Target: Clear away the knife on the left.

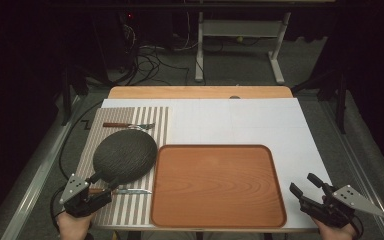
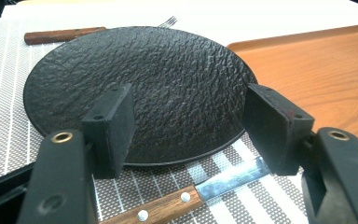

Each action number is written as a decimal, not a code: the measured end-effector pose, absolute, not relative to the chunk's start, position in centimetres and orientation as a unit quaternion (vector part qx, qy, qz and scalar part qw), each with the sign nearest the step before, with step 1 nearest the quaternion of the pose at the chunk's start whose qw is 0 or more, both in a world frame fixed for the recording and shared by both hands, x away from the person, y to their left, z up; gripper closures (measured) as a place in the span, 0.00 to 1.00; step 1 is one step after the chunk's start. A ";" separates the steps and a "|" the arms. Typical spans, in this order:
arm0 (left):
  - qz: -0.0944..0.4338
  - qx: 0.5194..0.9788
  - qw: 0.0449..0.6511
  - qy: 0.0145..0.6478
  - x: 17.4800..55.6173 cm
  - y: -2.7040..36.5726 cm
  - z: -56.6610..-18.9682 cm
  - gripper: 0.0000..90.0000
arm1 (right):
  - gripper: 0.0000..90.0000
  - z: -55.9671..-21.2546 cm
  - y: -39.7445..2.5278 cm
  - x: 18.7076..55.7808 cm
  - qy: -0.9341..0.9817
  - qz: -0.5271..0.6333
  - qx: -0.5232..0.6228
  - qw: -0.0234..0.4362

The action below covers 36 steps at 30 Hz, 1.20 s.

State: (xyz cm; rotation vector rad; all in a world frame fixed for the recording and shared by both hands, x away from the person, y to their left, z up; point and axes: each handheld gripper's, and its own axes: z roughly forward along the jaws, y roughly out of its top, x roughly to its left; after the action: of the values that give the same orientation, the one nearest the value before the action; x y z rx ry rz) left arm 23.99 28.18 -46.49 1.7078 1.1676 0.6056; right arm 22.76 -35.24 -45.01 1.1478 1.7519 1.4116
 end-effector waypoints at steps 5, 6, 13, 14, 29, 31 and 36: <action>0.248 0.699 0.471 0.478 24.0 28.2 -46.5 0.36 | 0.31 -45.0 -35.2 22.8 0.666 0.528 0.432 0.303; 0.248 0.697 0.473 0.479 24.0 28.2 -46.5 0.36 | 0.31 -45.0 -35.3 22.9 0.666 0.528 0.432 0.303; 0.244 0.697 0.473 0.481 24.0 28.2 -46.5 0.36 | 0.31 -45.1 -35.5 23.2 0.668 0.524 0.436 0.299; 0.241 0.695 0.474 0.483 24.0 28.3 -46.5 0.36 | 0.30 -45.2 -35.5 23.2 0.668 0.524 0.436 0.298; 0.245 0.694 0.477 0.481 23.9 28.2 -46.4 0.36 | 0.30 -45.2 -35.2 23.2 0.674 0.520 0.437 0.290; 0.246 0.695 0.474 0.481 23.9 28.1 -46.4 0.36 | 0.30 -45.2 -35.3 23.2 0.674 0.521 0.438 0.289; 0.246 0.693 0.477 0.482 24.0 28.1 -46.3 0.35 | 0.29 -45.2 -35.3 23.2 0.675 0.521 0.436 0.289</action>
State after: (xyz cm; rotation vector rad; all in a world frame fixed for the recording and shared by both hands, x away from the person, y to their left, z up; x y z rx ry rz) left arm 23.97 28.15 -46.32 1.6921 1.1772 0.6004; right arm 23.16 -35.31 -45.23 1.1643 1.8004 1.3898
